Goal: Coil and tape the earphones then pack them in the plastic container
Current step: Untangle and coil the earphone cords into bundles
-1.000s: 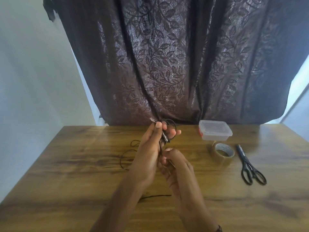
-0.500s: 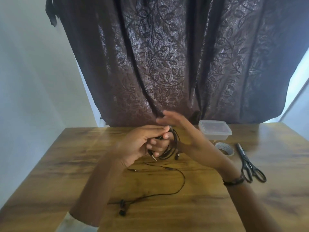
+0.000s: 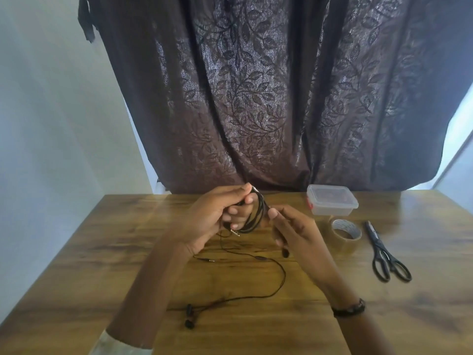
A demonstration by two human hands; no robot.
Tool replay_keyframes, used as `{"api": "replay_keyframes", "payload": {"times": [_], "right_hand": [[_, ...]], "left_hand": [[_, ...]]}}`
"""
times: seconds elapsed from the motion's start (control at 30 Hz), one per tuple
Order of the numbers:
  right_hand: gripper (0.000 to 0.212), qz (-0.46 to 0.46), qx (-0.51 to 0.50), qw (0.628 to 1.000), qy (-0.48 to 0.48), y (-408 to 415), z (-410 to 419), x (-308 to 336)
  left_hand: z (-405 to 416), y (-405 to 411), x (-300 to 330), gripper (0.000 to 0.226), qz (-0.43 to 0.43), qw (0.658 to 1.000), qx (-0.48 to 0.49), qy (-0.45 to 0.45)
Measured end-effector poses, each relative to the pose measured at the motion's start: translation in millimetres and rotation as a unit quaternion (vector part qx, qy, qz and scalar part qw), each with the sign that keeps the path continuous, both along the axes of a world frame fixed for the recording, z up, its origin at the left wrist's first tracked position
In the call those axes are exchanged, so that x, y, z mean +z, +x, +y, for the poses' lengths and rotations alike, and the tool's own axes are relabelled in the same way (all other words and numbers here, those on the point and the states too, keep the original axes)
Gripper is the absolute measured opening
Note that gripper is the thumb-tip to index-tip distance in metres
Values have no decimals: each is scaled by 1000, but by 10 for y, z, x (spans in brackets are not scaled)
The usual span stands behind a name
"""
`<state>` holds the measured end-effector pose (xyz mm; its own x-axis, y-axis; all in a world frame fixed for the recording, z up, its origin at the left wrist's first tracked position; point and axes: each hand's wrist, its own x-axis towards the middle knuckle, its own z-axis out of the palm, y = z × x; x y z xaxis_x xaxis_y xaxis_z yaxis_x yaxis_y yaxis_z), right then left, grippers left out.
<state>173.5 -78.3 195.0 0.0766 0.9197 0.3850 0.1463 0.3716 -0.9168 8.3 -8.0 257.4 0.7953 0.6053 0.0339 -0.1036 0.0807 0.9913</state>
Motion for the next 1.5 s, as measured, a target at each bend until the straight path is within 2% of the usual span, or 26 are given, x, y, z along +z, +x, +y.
{"api": "replay_keyframes", "payload": {"times": [0.1,0.17,0.3,0.4,0.47,0.63,0.7,0.77,0.9,0.97,1.07,1.17,1.3,1.4,1.5], "right_hand": [[35,28,41,998,-29,-84,-82,8],[26,40,67,997,-22,-147,-93,19],[39,142,81,986,-26,-222,-66,19],[30,145,86,986,-16,-230,-78,37],[27,149,52,987,-8,-226,-86,69],[22,85,-54,994,43,-227,-69,142],[20,31,-81,994,68,-207,-58,184],[21,22,-90,994,61,-174,-45,221],[20,27,-50,998,38,-118,-73,307],[22,14,-42,998,33,-94,-93,349],[25,-2,-14,1000,16,-62,-121,382],[33,26,27,999,-35,-20,-145,382],[29,31,98,992,-79,50,-169,440],[29,-36,75,994,-73,101,-110,551],[37,-138,34,988,-54,164,-19,659]], "left_hand": [[-46,53,-42,32,9,999,14,43],[-80,81,-45,34,0,999,8,54],[-128,78,-9,34,-29,999,-1,46],[-139,41,-3,33,-36,998,-5,48],[-144,22,-17,33,-34,998,3,62],[-221,22,-67,27,-83,996,20,34],[-251,33,-93,28,-82,995,36,50],[-283,43,-108,31,-72,994,48,67],[-323,60,-115,42,-87,995,42,27],[-318,58,-116,37,-103,994,40,9],[-289,52,-126,40,-114,993,41,7],[-252,48,-158,38,-128,991,26,-19],[-226,45,-216,34,-135,990,19,-31],[-209,42,-253,35,-101,995,14,10],[-143,21,-241,44,-38,998,45,39]]}}
